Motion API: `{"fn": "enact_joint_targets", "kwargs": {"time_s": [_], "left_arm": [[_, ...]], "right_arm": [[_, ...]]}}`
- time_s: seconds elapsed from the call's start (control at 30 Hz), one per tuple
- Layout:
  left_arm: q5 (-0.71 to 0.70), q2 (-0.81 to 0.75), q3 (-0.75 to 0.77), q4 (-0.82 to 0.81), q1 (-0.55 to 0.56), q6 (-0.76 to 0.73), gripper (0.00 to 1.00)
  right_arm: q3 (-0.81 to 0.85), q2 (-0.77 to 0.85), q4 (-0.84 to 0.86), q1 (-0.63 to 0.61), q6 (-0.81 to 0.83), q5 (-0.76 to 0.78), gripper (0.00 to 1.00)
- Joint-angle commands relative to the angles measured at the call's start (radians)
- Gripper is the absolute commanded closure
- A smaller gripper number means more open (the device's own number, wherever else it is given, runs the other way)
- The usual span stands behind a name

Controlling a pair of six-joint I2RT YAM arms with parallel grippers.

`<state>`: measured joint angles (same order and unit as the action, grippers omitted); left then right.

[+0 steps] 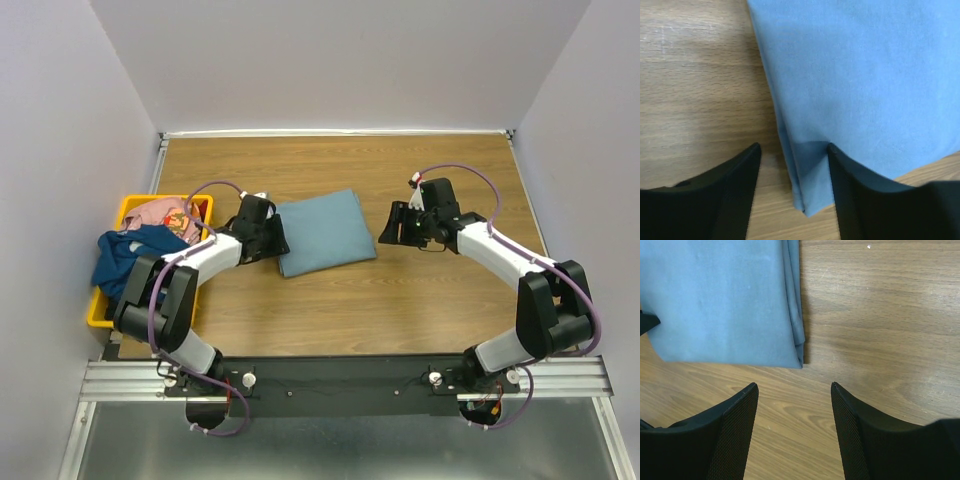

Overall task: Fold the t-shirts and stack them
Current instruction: Neatly place the folded tshirt to the corner

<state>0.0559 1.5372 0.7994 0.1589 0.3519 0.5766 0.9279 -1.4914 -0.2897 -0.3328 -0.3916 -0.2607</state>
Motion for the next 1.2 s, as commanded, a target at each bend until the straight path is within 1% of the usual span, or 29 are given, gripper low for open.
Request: {"fn": "enact_joint_targets", "kwargs": {"time_s": [0.0, 0.03, 0.1, 0.13, 0.17, 0.23, 0.27, 0.3, 0.33, 0.37, 0.43, 0.53, 0.63, 0.7, 0.73, 0.8, 0.83, 0.93, 1.03, 1.17], "left_arm": [[0.027, 0.041, 0.029, -0.004, 0.01, 0.011, 0.42], [0.027, 0.053, 0.032, -0.004, 0.01, 0.009, 0.47], [0.024, 0.064, 0.037, -0.007, 0.01, 0.009, 0.54], [0.019, 0.076, 0.041, -0.004, 0.01, 0.009, 0.58], [0.018, 0.083, 0.044, -0.007, 0.009, 0.009, 0.71], [0.001, 0.098, 0.058, -0.009, 0.009, 0.011, 0.79], [-0.005, 0.104, 0.064, -0.01, 0.007, 0.009, 0.87], [-0.011, 0.11, 0.072, -0.01, 0.004, 0.008, 0.92], [-0.017, 0.124, 0.089, -0.01, -0.01, 0.0, 0.94], [-0.019, 0.133, 0.102, -0.007, -0.019, -0.007, 1.0], [-0.036, 0.164, 0.153, -0.002, -0.042, -0.026, 1.0], [-0.106, 0.211, 0.237, 0.031, -0.091, -0.079, 1.0], [-0.172, 0.312, 0.416, 0.088, -0.148, -0.13, 1.0], [-0.203, 0.345, 0.481, 0.117, -0.177, -0.161, 1.0], [-0.224, 0.377, 0.547, 0.128, -0.186, -0.17, 1.0], [-0.244, 0.411, 0.615, 0.16, -0.206, -0.191, 1.0], [-0.269, 0.443, 0.68, 0.171, -0.224, -0.214, 1.0], [-0.31, 0.509, 0.8, 0.217, -0.267, -0.245, 1.0], [-0.315, 0.564, 0.869, 0.232, -0.313, -0.256, 1.0], [-0.315, 0.641, 1.0, 0.258, -0.343, -0.273, 1.0]], "right_arm": [[-0.015, 0.019, -0.011, -0.005, 0.019, 0.032, 0.33], [-0.014, 0.016, -0.011, -0.005, 0.022, 0.034, 0.33], [-0.011, 0.01, -0.011, -0.003, 0.022, 0.032, 0.33], [-0.008, 0.01, -0.011, -0.005, 0.023, 0.032, 0.33], [-0.006, 0.007, -0.011, -0.003, 0.025, 0.031, 0.33], [-0.004, 0.003, -0.011, -0.003, 0.025, 0.031, 0.33], [-0.004, 0.002, -0.012, -0.005, 0.026, 0.031, 0.33], [-0.004, 0.003, -0.011, -0.005, 0.026, 0.031, 0.33], [-0.006, 0.005, -0.011, -0.005, 0.028, 0.034, 0.33], [-0.006, 0.006, -0.011, -0.005, 0.03, 0.035, 0.33], [-0.006, 0.01, -0.011, -0.003, 0.033, 0.038, 0.33], [-0.008, 0.016, -0.011, -0.005, 0.037, 0.046, 0.33], [-0.006, 0.02, -0.012, -0.005, 0.043, 0.048, 0.33], [-0.004, 0.02, -0.012, -0.003, 0.045, 0.048, 0.33], [-0.003, 0.019, -0.012, -0.005, 0.048, 0.048, 0.33], [0.002, 0.016, -0.012, -0.005, 0.049, 0.046, 0.33], [0.006, 0.013, -0.012, -0.005, 0.051, 0.044, 0.33], [0.014, 0.002, -0.014, -0.005, 0.056, 0.041, 0.33], [0.017, -0.01, -0.014, -0.006, 0.057, 0.04, 0.33], [0.026, -0.033, -0.014, -0.005, 0.059, 0.034, 0.33]]}}
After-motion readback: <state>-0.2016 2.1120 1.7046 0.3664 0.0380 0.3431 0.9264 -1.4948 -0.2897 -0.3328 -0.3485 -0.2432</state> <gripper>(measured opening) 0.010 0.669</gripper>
